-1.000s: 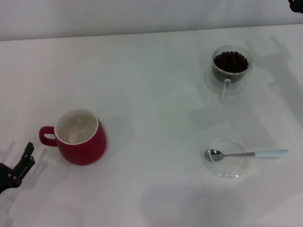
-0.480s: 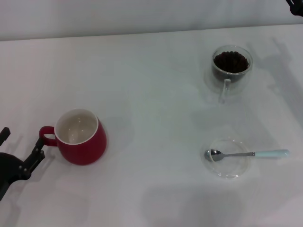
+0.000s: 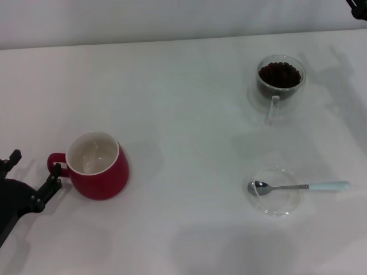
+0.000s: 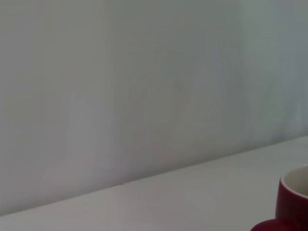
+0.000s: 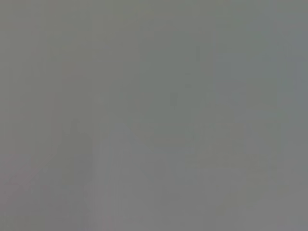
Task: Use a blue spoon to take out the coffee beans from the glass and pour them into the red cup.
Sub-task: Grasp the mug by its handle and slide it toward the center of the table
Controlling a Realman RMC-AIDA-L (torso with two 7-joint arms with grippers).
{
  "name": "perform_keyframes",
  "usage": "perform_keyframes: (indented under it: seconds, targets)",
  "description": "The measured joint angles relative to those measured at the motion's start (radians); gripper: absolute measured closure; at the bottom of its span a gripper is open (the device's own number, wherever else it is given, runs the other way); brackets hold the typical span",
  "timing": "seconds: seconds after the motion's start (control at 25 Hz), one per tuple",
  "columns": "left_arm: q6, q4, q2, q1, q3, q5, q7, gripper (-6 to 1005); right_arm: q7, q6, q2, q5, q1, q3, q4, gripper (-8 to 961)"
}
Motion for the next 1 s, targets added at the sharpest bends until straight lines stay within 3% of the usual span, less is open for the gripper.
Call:
perform_keyframes:
  seconds: [0.56, 0.92, 1.0]
  targets:
    - [-0.056, 0.011, -0.003, -0.033, 0.0, -0.001, 0.036, 166, 0.0, -0.005, 0.0, 0.0, 0.009, 0.0, -0.006, 81]
    - [-0.058, 0.025, -0.005, -0.031, 0.0, -0.001, 0.047, 357, 0.0, -0.005, -0.001, 0.0, 0.011, 0.0, -0.009, 81]
    - [-0.059, 0.03, -0.005, -0.031, 0.0, -0.001, 0.047, 480, 0.0, -0.005, -0.002, 0.0, 0.012, 0.0, -0.009, 81]
